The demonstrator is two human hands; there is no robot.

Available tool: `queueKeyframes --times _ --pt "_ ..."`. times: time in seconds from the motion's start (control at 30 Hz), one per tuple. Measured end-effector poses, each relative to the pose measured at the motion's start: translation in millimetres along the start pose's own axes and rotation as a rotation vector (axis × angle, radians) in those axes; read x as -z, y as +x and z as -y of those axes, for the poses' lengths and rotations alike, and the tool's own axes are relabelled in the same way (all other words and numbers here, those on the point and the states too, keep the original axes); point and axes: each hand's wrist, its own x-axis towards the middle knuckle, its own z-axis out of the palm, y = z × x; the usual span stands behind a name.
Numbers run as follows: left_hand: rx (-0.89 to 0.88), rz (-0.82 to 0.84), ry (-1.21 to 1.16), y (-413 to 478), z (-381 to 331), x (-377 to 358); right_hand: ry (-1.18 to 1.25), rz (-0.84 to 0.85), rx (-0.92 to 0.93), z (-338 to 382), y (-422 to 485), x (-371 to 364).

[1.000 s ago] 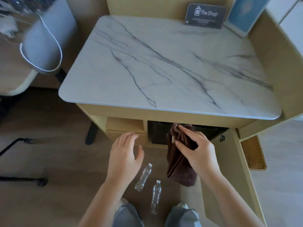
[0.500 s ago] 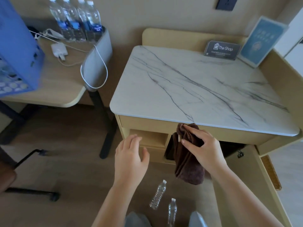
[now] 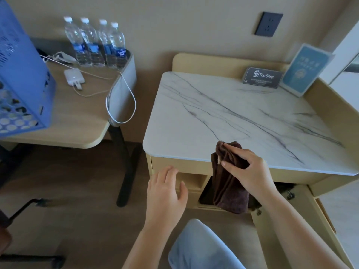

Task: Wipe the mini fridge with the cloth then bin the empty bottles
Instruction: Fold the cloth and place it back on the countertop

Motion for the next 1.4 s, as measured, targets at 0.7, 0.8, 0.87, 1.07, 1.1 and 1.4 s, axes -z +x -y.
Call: queueKeyframes --times 0.7,0.8,0.87,1.07,1.1,1.4 --pt "-0.077 0.064 0.029 256.3 56.5 -63.8 -0.248 0.327 0.286 11.7 291.9 -23.6" --pt "-0.090 0.060 0.048 284.1 64.7 -75.0 -0.473 0.497 0.352 11.9 330.9 -37.5" --pt "-0.069 0.071 0.062 293.6 72.7 -80.6 -0.591 0.629 0.385 10.2 350.9 -51.6" --pt "-0.010 0.104 0.091 297.6 105.3 -89.4 -0.675 0.865 0.453 -7.7 376.7 -100.6" --pt "-0.012 0.110 0.087 298.5 109.6 -90.4 -0.693 0.877 0.454 -11.9 376.5 -107.2" --pt "-0.195 0.180 0.003 314.4 122.1 -103.8 -0.422 0.385 0.301 -44.8 345.2 -86.6"
